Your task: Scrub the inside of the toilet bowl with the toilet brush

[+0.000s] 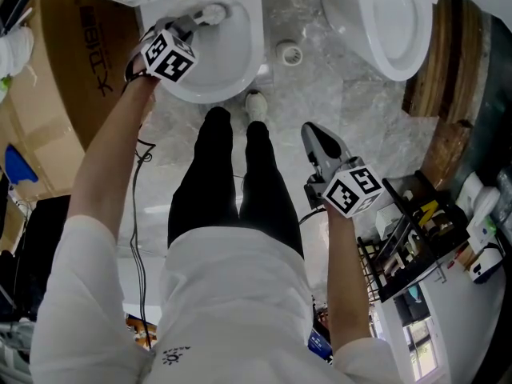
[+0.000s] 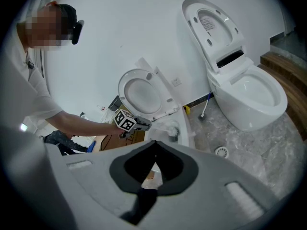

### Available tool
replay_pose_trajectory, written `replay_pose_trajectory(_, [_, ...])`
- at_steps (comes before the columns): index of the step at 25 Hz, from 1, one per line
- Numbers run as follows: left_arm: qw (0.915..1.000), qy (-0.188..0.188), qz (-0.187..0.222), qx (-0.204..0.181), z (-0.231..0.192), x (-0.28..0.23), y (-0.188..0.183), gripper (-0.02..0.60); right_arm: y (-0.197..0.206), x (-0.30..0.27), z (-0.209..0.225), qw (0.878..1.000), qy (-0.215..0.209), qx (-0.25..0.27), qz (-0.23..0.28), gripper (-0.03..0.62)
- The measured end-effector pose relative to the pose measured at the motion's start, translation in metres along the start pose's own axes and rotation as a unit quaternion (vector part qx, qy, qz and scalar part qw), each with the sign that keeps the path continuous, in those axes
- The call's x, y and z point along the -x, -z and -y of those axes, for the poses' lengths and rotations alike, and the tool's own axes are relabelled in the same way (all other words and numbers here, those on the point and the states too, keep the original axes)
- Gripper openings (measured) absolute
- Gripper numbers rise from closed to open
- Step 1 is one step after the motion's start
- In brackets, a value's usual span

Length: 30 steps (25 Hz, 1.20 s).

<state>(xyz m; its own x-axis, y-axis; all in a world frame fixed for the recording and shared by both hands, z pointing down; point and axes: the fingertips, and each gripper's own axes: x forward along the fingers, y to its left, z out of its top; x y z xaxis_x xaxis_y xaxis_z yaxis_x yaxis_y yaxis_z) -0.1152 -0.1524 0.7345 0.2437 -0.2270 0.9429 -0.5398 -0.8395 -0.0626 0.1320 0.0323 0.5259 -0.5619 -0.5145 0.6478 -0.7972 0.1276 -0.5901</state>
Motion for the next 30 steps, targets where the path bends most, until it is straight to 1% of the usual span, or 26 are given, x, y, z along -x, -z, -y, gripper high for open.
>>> replay_pose_trajectory(5, [0.9997, -0.001, 0.012, -0.020, 0.013, 0.006, -0.013, 0.152, 0.004, 0.004, 0.001, 1.000, -0.003, 0.001, 0.000, 0.000])
replay_pose_trajectory(13, [0.9995, 0.006, 0.019, -0.026, 0.038, 0.014, -0.016, 0.152, 0.011, 0.014, 0.001, 1.000, -0.010, 0.007, 0.000, 0.000])
replay_pose_trajectory(16, [0.9992, 0.012, 0.018, -0.033, 0.052, 0.017, -0.013, 0.152, 0.014, 0.018, 0.001, 1.000, -0.013, 0.010, -0.001, 0.000])
replay_pose_trajectory(20, [0.9989, 0.024, 0.011, -0.039, 0.074, 0.019, 0.001, 0.152, 0.020, 0.021, -0.003, 1.000, -0.017, 0.014, -0.001, 0.000])
replay_pose_trajectory(24, [0.9977, 0.039, -0.005, -0.055, 0.096, 0.020, 0.019, 0.152, 0.024, 0.025, -0.005, 1.000, -0.022, 0.018, -0.003, 0.000])
replay_pose_trajectory(30, [0.9968, 0.049, -0.028, -0.058, 0.110, 0.024, 0.052, 0.152, 0.030, 0.025, -0.012, 0.999, -0.029, 0.026, -0.006, 0.000])
